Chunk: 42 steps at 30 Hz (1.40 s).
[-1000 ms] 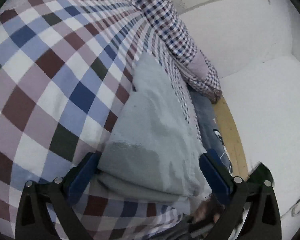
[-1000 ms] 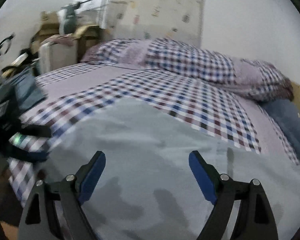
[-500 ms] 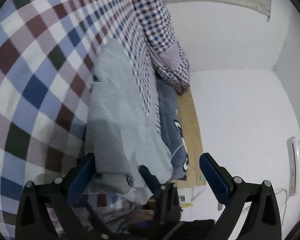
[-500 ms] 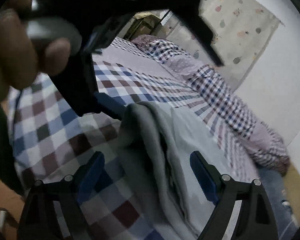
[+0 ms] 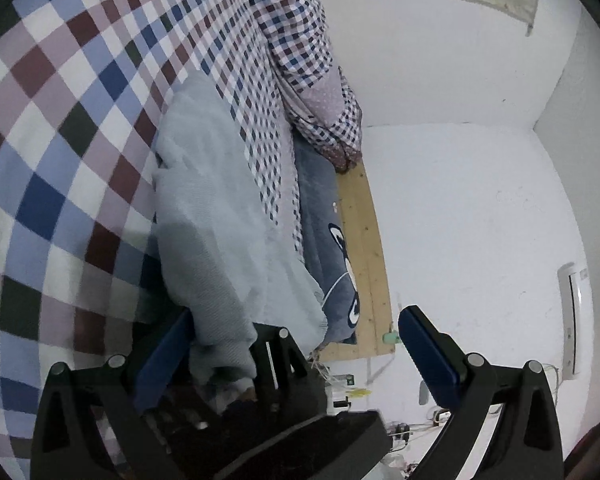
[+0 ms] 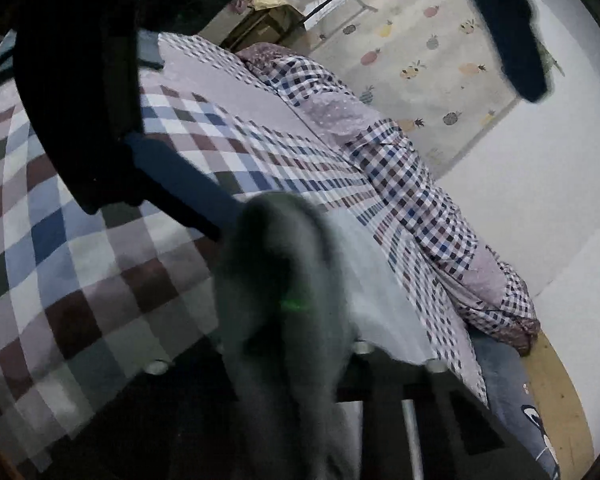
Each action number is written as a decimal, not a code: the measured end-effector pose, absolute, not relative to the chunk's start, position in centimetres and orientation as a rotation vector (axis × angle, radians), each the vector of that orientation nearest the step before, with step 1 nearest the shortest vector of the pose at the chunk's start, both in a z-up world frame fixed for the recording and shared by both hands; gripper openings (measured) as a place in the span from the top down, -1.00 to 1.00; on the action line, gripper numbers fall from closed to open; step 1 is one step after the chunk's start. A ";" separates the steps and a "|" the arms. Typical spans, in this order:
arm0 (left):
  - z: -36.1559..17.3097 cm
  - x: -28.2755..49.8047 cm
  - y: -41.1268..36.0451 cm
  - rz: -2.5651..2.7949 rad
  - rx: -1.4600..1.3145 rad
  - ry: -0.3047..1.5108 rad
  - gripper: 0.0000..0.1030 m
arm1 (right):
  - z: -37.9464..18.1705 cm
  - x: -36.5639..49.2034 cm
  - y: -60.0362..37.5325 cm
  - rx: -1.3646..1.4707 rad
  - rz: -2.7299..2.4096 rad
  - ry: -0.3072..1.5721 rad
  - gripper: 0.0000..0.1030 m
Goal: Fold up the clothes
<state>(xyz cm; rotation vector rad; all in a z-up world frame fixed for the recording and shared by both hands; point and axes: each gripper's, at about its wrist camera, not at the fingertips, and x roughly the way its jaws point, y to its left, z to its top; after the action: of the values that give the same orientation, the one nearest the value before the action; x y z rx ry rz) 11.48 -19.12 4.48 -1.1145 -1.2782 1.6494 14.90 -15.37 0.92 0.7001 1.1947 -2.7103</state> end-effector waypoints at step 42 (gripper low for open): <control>13.4 0.4 -23.5 1.886 -0.927 -1.112 0.73 | 12.5 23.0 -19.9 0.519 -2.724 0.778 0.81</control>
<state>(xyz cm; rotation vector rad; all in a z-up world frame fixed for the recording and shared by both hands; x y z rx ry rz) 0.38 -23.47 13.41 -0.9266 -1.1116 1.8858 23.00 -19.89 12.54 0.5189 0.7777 -2.7239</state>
